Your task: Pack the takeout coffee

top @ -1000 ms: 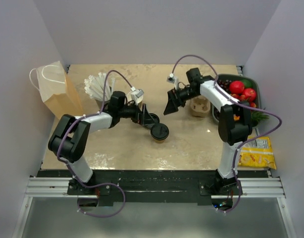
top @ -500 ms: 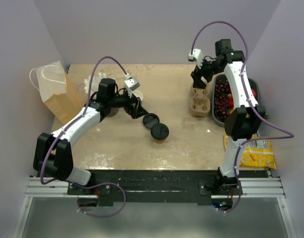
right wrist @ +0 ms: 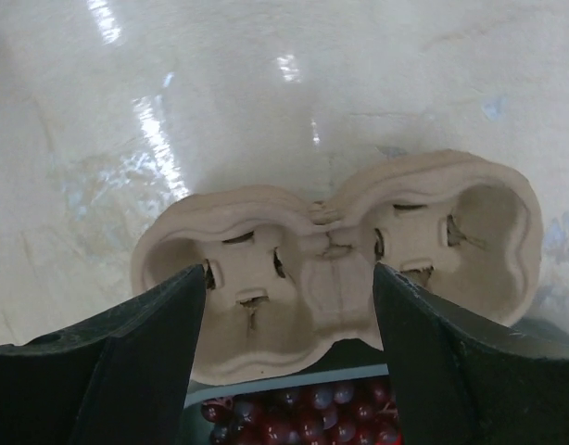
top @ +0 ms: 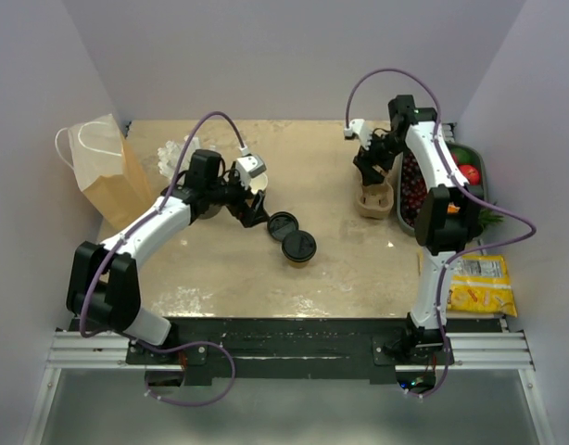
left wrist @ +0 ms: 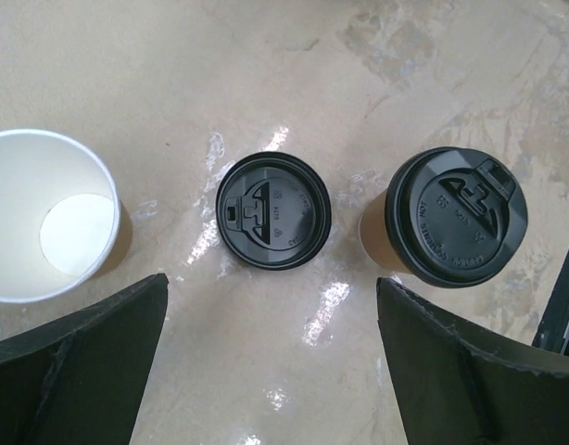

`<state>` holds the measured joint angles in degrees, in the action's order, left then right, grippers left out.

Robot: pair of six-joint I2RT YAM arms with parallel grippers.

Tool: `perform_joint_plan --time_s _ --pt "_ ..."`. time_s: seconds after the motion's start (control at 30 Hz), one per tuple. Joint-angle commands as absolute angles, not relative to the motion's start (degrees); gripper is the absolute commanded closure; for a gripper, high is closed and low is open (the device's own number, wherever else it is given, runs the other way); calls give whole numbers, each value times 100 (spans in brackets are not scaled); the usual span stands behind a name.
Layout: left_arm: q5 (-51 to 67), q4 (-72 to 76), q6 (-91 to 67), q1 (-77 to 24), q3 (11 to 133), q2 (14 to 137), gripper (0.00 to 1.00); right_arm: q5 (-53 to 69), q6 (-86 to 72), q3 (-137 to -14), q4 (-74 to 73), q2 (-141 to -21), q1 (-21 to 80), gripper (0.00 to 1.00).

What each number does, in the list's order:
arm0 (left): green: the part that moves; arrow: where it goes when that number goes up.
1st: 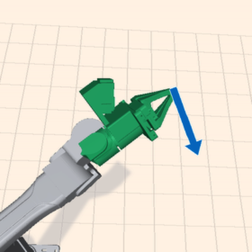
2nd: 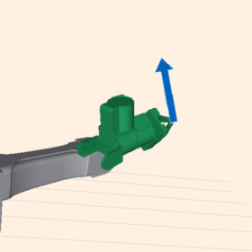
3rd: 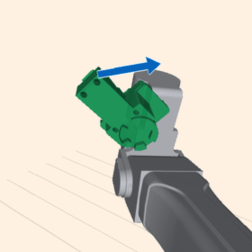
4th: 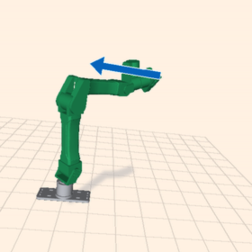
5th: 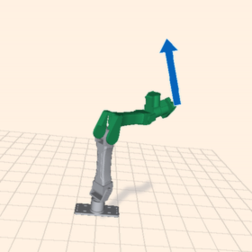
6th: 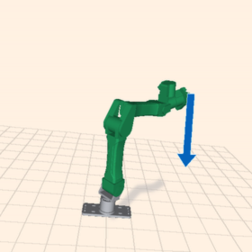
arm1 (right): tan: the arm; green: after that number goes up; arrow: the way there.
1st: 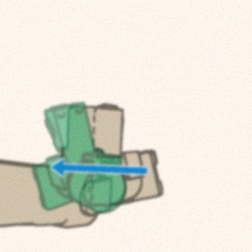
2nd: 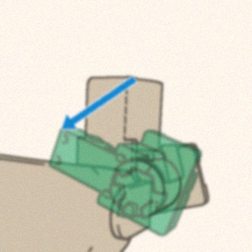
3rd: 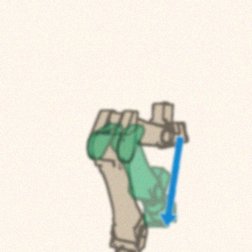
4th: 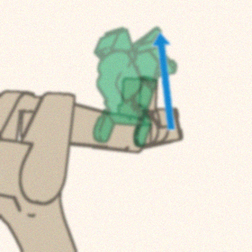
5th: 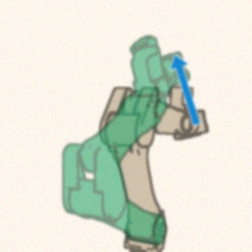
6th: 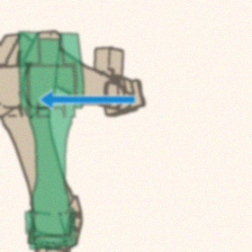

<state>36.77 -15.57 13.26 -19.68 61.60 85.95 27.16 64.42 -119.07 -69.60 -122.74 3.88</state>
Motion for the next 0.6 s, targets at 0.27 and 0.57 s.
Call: perform_joint_plan --time_s 0.27,0.57 --pt "2962 -1310 994 -1978 6311 8622 2 880 396 -10179 -4430 -10978 378 25" --pt "2865 -1116 853 -1951 6135 8455 2 712 264 -10388 -4254 -11293 387 35"
